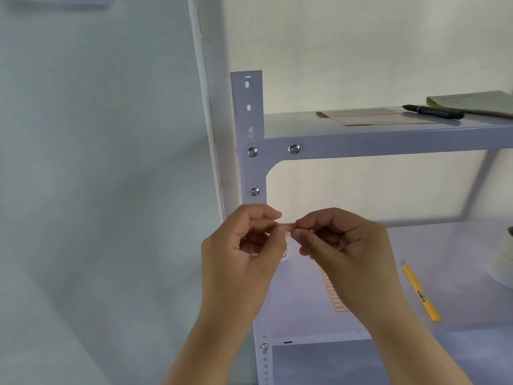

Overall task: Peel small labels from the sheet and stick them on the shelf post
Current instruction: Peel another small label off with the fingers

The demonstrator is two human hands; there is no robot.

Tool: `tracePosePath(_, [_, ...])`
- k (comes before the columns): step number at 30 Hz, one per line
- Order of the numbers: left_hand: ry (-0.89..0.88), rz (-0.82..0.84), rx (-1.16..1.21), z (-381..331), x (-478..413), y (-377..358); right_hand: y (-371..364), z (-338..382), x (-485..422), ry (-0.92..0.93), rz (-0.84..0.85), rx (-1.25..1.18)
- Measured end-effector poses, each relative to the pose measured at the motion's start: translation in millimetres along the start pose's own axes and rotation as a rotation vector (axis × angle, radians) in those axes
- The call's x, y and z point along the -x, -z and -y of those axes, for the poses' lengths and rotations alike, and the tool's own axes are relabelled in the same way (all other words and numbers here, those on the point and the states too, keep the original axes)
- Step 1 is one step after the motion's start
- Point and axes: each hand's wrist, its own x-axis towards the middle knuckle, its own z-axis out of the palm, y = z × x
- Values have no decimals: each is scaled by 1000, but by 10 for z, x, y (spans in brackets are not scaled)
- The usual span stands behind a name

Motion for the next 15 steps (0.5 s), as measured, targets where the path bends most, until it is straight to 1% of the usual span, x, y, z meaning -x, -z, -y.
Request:
tracePosePath(3, [-78,63,-69,-21,-16,22,16,8,-3,10,-13,18])
tracePosePath(7, [-113,141,-87,-33,-48,62,34,29,-13,5,0,13])
tracePosePath(15, [-178,179,-164,1,-104,87,30,44,-23,37,25,129])
